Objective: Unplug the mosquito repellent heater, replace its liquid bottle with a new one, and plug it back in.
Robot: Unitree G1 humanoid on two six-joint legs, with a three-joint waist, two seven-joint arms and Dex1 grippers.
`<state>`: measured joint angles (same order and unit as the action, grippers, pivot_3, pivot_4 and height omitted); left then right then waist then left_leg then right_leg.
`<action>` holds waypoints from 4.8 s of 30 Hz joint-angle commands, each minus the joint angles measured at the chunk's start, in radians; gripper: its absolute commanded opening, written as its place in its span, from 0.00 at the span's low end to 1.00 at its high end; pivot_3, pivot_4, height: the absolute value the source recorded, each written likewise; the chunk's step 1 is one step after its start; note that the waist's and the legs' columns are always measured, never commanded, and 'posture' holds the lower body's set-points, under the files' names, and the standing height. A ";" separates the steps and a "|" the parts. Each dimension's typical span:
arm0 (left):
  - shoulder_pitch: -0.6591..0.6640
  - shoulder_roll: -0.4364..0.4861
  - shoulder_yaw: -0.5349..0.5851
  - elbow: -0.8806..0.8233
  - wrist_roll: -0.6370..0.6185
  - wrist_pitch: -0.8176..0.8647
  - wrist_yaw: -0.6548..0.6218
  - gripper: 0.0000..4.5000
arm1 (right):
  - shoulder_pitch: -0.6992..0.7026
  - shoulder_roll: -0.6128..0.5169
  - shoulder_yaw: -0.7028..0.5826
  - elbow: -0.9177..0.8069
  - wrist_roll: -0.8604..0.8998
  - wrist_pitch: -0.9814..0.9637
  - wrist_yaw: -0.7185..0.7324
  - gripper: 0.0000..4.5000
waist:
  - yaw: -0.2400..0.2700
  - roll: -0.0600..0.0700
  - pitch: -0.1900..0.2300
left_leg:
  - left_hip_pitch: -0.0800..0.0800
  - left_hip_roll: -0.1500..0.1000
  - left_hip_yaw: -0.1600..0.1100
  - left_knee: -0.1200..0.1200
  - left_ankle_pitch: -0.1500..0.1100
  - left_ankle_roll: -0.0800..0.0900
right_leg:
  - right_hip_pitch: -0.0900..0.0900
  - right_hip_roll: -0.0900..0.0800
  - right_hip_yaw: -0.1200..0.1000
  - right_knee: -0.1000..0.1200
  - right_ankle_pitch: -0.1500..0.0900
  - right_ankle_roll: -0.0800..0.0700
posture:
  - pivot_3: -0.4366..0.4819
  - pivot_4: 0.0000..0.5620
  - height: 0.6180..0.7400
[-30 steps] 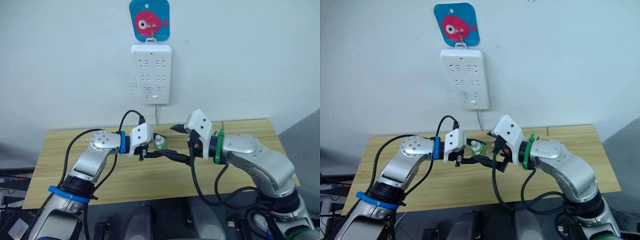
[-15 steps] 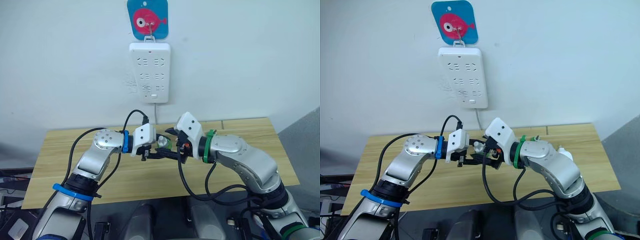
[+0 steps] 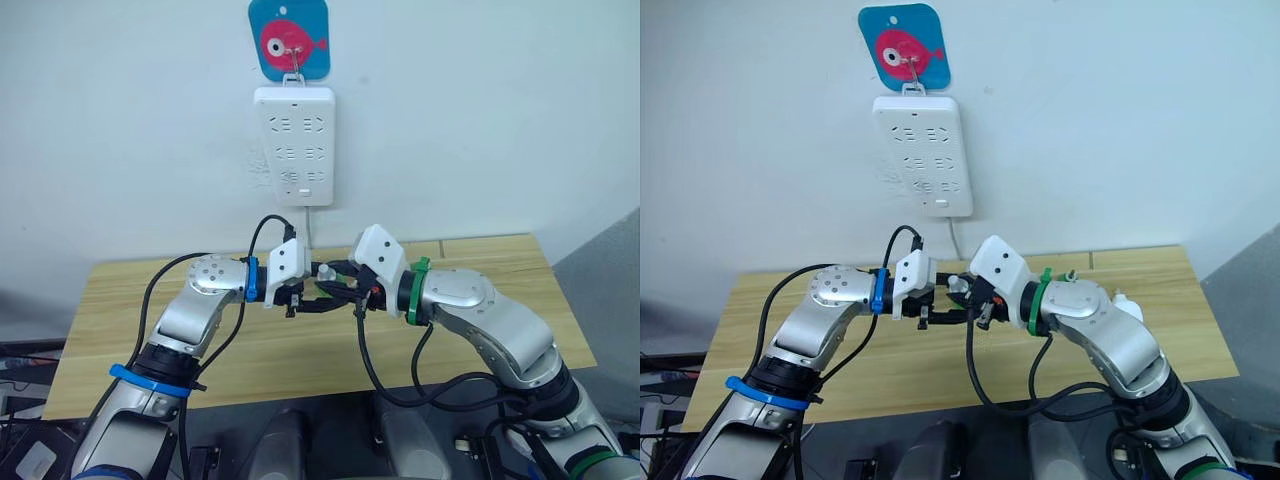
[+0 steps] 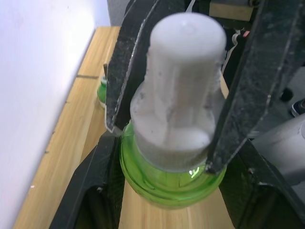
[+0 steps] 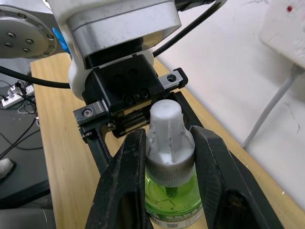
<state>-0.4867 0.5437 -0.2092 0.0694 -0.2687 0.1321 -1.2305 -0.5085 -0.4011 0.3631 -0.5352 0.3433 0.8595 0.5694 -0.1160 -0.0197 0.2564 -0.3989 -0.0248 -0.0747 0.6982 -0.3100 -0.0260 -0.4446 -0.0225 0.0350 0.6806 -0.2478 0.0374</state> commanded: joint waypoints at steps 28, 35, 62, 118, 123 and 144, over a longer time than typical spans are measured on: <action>-0.048 -0.053 0.079 -0.085 -0.159 0.202 0.051 1.00 | -0.018 0.003 -0.275 -0.083 0.294 0.109 -0.022 0.23 | -0.032 0.000 -0.046 | 0.006 0.000 0.002 0.001 0.000 0.003 | 0.004 0.002 0.004 0.004 0.002 0.000 | 0.24 0.26 0.92; -0.050 -0.062 0.084 -0.077 -0.169 0.204 0.040 0.87 | -0.025 -0.004 -0.271 -0.083 0.311 0.110 -0.027 0.23 | -0.032 0.000 -0.047 | 0.006 0.000 0.002 0.001 0.000 0.003 | 0.004 0.002 0.004 0.004 0.003 0.000 | 0.24 0.26 0.92; 0.016 -0.046 0.068 -0.145 -0.175 0.103 -0.041 0.50 | -0.158 -0.385 -0.205 0.151 0.238 -0.161 0.578 0.74 | -0.023 0.000 -0.047 | 0.015 0.000 0.004 0.002 0.001 0.005 | 0.011 0.002 0.005 0.006 0.003 0.000 | 0.28 0.27 0.92; 0.164 -0.088 0.059 -0.278 -0.204 -0.060 0.042 0.50 | -0.105 -0.326 -0.186 0.193 0.159 -0.319 0.593 0.78 | -0.022 0.000 -0.072 | 0.031 0.001 0.003 -0.001 0.000 0.005 | 0.030 0.004 0.006 -0.001 0.003 0.000 | 0.27 0.24 0.92; 0.209 -0.124 0.074 -0.281 -0.177 -0.075 0.139 0.50 | 0.092 -0.459 -0.356 0.124 0.152 -0.335 0.572 0.86 | -0.010 0.000 -0.072 | 0.031 0.001 0.002 -0.001 0.000 0.005 | 0.030 0.003 0.005 -0.002 0.003 0.001 | 0.26 0.24 0.92; 0.171 -0.146 0.034 -0.276 -0.175 -0.012 0.151 0.50 | 0.039 -0.124 -0.181 -0.190 0.127 -0.071 -0.016 0.86 | -0.023 0.000 -0.073 | 0.035 0.001 0.003 -0.001 0.000 0.006 | 0.034 0.005 0.007 -0.003 0.002 0.001 | 0.23 0.25 0.92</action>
<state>-0.3002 0.4014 -0.1720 -0.1809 -0.4339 0.1252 -1.0796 -0.4513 -0.5261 0.1935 -0.7175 0.4819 0.8007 0.5577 -0.1394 -0.0195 0.1838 -0.3640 -0.0236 -0.0717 0.6967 -0.3099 -0.0204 -0.4106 -0.0178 0.0418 0.6780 -0.2455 0.0385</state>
